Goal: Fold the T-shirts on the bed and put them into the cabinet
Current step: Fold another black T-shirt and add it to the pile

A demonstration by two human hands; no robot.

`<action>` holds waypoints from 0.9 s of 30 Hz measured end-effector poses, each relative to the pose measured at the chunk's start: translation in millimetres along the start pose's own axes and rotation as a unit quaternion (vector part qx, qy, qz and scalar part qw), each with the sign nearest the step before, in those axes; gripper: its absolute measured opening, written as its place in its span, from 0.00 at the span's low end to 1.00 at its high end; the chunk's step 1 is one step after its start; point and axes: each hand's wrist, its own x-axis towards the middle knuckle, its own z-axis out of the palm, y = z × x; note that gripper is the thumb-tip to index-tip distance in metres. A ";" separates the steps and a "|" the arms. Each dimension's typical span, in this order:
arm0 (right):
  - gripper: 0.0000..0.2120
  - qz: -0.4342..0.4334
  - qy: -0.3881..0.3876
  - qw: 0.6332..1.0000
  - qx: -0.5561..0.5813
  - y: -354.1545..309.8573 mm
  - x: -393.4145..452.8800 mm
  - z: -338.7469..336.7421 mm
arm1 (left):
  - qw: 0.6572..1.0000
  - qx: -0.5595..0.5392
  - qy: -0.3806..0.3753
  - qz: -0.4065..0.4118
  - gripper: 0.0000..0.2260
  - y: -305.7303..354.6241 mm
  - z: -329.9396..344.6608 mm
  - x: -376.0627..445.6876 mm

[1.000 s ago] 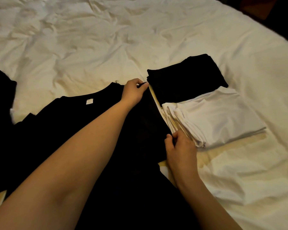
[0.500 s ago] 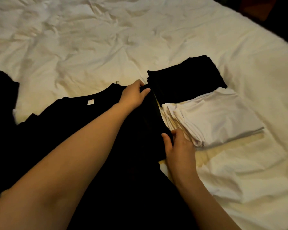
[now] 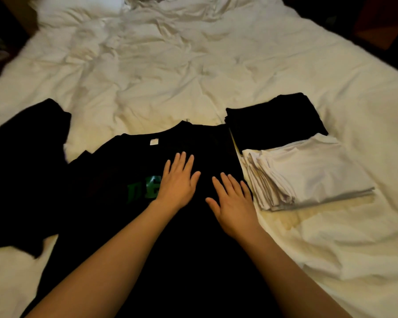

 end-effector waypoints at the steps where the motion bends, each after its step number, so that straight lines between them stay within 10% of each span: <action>1: 0.41 0.004 0.002 1.000 -0.006 0.3 -0.5 2.9 | 1.000 0.005 -0.007 0.004 0.28 -2.1 -0.1 -1.7; 17: 0.43 -0.030 0.046 0.996 -0.076 -80.1 -12.7 -20.1 | 0.984 -0.096 0.058 -0.136 0.28 -82.2 -28.2 -128.0; 27: 0.29 -0.135 0.017 0.990 -0.044 -173.2 20.6 -8.1 | 0.839 -0.381 0.251 -0.296 0.21 -141.2 -18.2 -193.7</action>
